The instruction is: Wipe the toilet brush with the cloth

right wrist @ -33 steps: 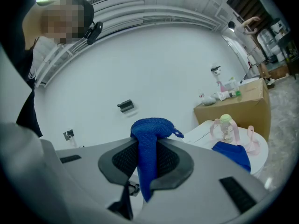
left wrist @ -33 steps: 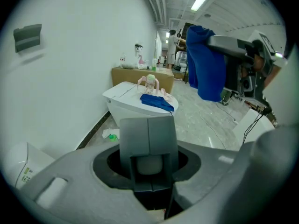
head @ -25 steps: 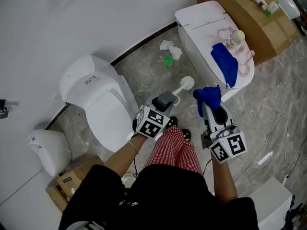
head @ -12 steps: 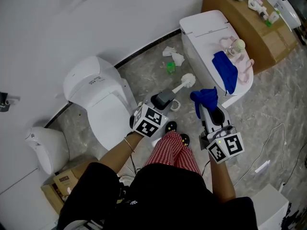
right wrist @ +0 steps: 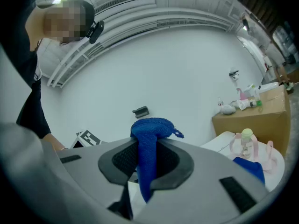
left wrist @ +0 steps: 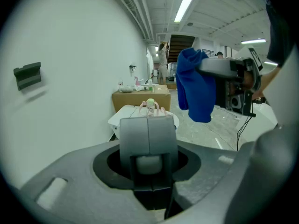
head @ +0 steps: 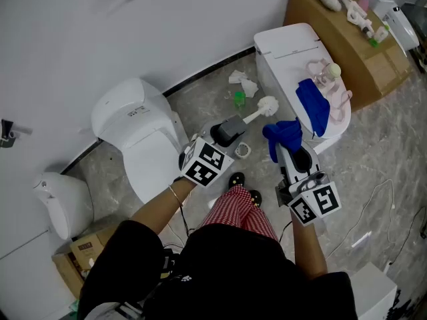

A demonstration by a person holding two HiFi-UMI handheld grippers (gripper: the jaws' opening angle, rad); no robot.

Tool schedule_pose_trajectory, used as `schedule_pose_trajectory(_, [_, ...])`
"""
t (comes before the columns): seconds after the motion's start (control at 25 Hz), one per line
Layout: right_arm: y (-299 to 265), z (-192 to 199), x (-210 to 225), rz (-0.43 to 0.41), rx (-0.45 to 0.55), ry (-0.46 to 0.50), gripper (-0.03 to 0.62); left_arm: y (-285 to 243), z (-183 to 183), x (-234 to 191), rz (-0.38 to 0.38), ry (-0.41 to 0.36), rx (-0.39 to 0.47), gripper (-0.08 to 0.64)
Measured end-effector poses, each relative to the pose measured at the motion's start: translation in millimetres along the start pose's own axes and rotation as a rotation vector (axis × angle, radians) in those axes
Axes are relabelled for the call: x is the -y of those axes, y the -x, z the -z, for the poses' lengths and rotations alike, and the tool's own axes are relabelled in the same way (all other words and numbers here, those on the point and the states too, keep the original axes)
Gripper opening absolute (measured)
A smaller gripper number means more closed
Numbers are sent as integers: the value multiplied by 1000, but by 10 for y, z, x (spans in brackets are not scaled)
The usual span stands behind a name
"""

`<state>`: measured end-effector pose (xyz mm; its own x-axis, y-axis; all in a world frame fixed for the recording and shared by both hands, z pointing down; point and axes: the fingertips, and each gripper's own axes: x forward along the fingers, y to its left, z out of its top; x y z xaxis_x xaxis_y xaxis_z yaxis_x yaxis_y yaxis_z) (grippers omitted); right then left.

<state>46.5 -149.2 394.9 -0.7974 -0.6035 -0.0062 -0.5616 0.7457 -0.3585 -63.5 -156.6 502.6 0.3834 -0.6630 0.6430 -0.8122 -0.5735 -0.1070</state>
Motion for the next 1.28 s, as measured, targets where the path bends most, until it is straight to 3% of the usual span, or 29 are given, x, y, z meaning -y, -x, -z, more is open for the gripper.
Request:
schedule_pose_trajectory(0.6, [-45, -220, -28, -6, 30, -3, 66, 405, -448, 17, 6, -91, 70, 169])
schedule_pose_trajectory(0.76, [-123, -254, -69, -8, -9, 14, 66, 551, -604, 6, 5, -98, 105, 169])
schedule_pose_trajectory(0.96, [-172, -376, -248, -76, 31, -9, 66, 741, -651, 12, 8, -96, 124, 169])
schedule_pose_trajectory(1.28, [-240, -398, -415, -106, -23, 13, 66, 966, -708, -38, 9, -105, 150, 169])
